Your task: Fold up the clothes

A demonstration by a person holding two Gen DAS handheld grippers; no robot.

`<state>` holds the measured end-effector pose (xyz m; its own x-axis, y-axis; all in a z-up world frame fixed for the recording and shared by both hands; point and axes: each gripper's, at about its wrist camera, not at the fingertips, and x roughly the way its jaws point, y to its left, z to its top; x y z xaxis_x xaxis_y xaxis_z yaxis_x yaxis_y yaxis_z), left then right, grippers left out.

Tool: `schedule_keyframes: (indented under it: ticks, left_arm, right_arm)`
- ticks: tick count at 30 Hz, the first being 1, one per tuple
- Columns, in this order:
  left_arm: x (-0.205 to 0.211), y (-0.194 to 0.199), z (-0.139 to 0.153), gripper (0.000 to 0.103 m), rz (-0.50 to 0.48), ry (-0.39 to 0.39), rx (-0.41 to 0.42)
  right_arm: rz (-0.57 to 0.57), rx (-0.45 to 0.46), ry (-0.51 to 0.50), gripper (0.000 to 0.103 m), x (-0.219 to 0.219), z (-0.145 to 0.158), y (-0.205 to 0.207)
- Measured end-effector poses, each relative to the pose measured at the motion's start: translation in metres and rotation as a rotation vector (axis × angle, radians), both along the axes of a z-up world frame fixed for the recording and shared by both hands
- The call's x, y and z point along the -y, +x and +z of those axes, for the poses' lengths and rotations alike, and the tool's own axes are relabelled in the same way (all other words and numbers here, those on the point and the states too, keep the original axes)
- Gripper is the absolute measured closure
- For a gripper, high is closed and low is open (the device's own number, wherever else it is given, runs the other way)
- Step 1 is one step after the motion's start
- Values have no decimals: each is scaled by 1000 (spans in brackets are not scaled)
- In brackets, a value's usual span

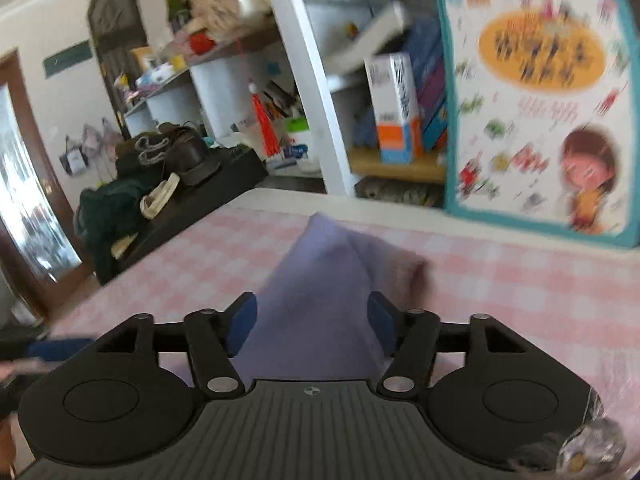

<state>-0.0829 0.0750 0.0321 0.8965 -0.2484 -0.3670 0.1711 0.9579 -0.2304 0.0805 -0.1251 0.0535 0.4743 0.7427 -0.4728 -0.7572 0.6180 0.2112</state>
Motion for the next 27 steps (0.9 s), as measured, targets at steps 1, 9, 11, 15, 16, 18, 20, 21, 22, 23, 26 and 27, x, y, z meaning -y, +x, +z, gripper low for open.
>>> schedule_keyframes:
  ticks: [1, 9, 11, 15, 16, 18, 20, 21, 22, 23, 26, 27]
  left_arm:
    - [3, 2, 0, 70, -11, -3, -2]
    - [36, 19, -1, 70, -121, 6, -20]
    - [47, 25, -2, 70, -148, 23, -35]
    - [68, 29, -5, 69, -195, 66, -51]
    - [73, 30, -6, 67, -207, 77, -55]
    - [83, 30, -7, 62, -229, 98, -63]
    - [93, 29, -11, 62, -251, 132, -75]
    - [96, 29, -12, 62, -261, 147, -80]
    - [100, 29, -13, 62, -272, 166, -85]
    - [104, 29, -14, 62, -281, 184, -90]
    - [116, 29, -18, 61, -306, 250, -94]
    - [120, 30, -18, 61, -311, 270, -93]
  right_arm:
    - [5, 36, -15, 37, 12, 4, -11]
    - [-34, 260, -231, 31, 88, -3, -84]
    - [-59, 275, -271, 31, 99, -11, -93]
    - [-104, 313, -339, 31, 117, -23, -110]
    - [-111, 321, -352, 31, 120, -25, -113]
    - [-123, 335, -376, 31, 125, -29, -119]
    - [-140, 355, -403, 31, 128, -33, -123]
    - [-149, 367, -417, 31, 129, -34, -125]
    - [-156, 377, -429, 31, 131, -35, -127]
    - [-159, 382, -437, 31, 132, -36, -127]
    - [-187, 398, -465, 34, 136, -38, -124]
    - [-206, 406, -477, 34, 137, -39, -122]
